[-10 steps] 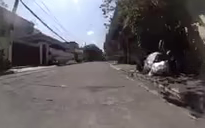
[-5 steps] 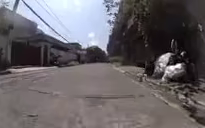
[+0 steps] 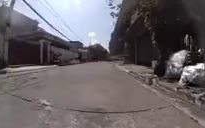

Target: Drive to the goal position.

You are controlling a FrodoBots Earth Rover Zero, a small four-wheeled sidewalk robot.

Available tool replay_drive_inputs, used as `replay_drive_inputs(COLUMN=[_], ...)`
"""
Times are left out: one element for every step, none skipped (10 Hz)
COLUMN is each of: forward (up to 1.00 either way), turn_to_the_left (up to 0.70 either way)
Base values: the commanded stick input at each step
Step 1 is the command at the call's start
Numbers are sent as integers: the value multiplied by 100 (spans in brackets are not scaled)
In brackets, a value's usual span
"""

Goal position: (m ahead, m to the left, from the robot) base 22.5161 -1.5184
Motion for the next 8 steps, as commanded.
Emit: replay_drive_inputs(forward=[100,100,100,100,100,100,100,100], turn_to_the_left=[0,-14,-40,-40,-40,-38,-17,0])
